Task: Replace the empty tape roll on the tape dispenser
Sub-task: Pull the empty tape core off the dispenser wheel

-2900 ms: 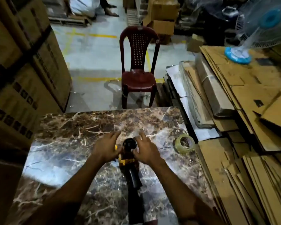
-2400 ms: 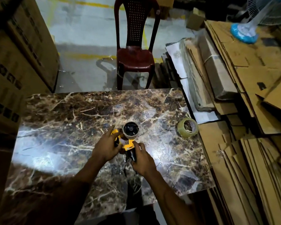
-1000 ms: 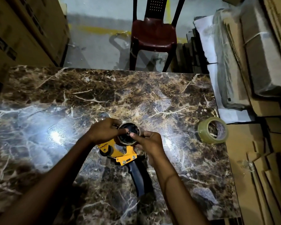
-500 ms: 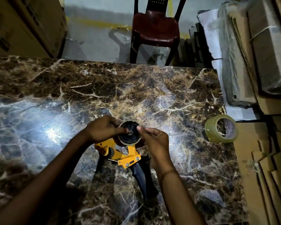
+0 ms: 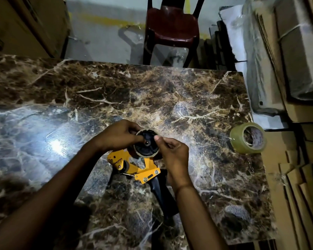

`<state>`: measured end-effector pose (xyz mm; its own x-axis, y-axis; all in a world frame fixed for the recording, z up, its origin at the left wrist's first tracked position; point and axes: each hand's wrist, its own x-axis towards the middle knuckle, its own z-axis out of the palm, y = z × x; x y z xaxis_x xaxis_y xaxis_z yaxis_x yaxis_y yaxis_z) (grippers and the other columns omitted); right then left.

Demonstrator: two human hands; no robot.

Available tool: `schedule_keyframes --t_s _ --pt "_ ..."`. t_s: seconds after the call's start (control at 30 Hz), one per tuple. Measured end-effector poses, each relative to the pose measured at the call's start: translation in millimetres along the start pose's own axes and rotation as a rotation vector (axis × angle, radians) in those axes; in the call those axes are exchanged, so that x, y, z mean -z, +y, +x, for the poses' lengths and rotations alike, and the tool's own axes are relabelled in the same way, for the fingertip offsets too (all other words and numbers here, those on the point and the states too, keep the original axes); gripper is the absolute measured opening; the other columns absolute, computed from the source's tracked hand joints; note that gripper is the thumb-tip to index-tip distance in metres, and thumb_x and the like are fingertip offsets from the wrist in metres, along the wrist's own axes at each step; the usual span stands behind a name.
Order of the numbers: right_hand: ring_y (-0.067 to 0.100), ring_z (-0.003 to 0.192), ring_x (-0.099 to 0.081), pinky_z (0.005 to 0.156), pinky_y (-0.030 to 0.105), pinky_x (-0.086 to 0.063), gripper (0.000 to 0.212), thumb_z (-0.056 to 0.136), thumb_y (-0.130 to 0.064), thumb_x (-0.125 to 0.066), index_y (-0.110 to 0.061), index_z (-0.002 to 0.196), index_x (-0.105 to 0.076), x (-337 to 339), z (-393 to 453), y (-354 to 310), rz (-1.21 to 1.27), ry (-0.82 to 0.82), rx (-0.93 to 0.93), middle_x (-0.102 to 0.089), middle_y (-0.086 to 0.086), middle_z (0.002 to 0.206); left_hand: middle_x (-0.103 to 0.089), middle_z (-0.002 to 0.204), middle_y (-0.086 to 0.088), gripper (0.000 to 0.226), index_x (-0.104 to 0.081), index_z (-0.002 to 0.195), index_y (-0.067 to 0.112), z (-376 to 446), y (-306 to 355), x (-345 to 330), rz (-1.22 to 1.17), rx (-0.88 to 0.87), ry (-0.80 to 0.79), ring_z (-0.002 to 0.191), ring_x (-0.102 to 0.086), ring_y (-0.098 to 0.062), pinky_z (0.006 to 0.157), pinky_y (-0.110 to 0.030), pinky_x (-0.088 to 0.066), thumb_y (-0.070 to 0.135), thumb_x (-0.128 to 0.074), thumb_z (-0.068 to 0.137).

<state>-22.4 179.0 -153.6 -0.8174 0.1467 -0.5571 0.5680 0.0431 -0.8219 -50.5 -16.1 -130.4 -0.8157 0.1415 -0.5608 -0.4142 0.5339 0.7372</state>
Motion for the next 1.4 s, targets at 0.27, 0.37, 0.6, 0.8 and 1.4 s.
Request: schedule_keyframes --t_s 0.27,0.37,0.6,0.8,1.4 --pt "0.021 0.07 -0.076 0.066 0.029 -0.064 0.029 0.086 -0.019 -0.084 0.007 0.093 -0.076 7.1 -11.4 1.0 0.075 -0.098 -0.15 -0.08 0.007 0.074 -0.082 0.093 0.0 0.019 -0.082 0.107 0.02 -8.3 -11.5 -4.1 -0.055 0.023 0.029 0.084 -0.076 -0.014 0.08 -0.037 -0.058 0.031 -0.081 0.091" --pt "0.014 0.064 -0.073 0.059 0.024 -0.06 0.013 0.089 -0.021 -0.081 -0.009 0.084 -0.08 7.0 -11.1 -3.7 0.031 -0.121 -0.111 -0.079 -0.001 0.069 -0.08 0.101 0.004 0.026 -0.076 0.122 0.014 -8.7 -2.1 -6.1 -0.085 -0.027 0.008 0.076 -0.076 0.001 0.068 -0.022 -0.06 0.012 -0.073 0.096" --pt "0.026 0.081 -0.074 0.063 0.032 -0.065 0.017 0.095 -0.029 -0.074 -0.013 0.099 -0.079 5.9 -8.3 -9.5 -0.01 -0.134 -0.083 -0.079 0.019 0.1 -0.077 0.108 -0.001 0.023 -0.074 0.117 0.015 -9.8 2.4 -4.8 -0.13 -0.014 -0.004 0.068 -0.077 -0.007 0.052 -0.017 -0.054 0.004 -0.072 0.096" --pt "0.031 0.089 -0.076 0.077 0.041 -0.062 0.018 0.091 -0.02 -0.079 -0.003 0.092 -0.076 1.9 -13.6 2.1 0.149 -0.003 -0.13 -0.079 0.026 0.101 -0.084 0.092 -0.005 0.033 -0.074 0.108 0.009 -14.9 -12.7 -10.8 -0.244 0.031 0.117 0.082 -0.081 -0.02 0.061 -0.024 -0.057 0.025 -0.09 0.084" --pt "0.034 0.087 -0.08 0.073 0.044 -0.065 0.022 0.078 -0.013 -0.09 -0.003 0.095 -0.08 -14.7 -16.9 -1.8 0.036 -0.023 -0.134 -0.082 0.019 0.092 -0.082 0.095 -0.016 0.03 -0.075 0.109 -0.001 -19.8 -21.2 -18.3 -0.462 0.068 0.178 0.084 -0.082 -0.025 0.062 -0.027 -0.065 0.008 -0.088 0.083"
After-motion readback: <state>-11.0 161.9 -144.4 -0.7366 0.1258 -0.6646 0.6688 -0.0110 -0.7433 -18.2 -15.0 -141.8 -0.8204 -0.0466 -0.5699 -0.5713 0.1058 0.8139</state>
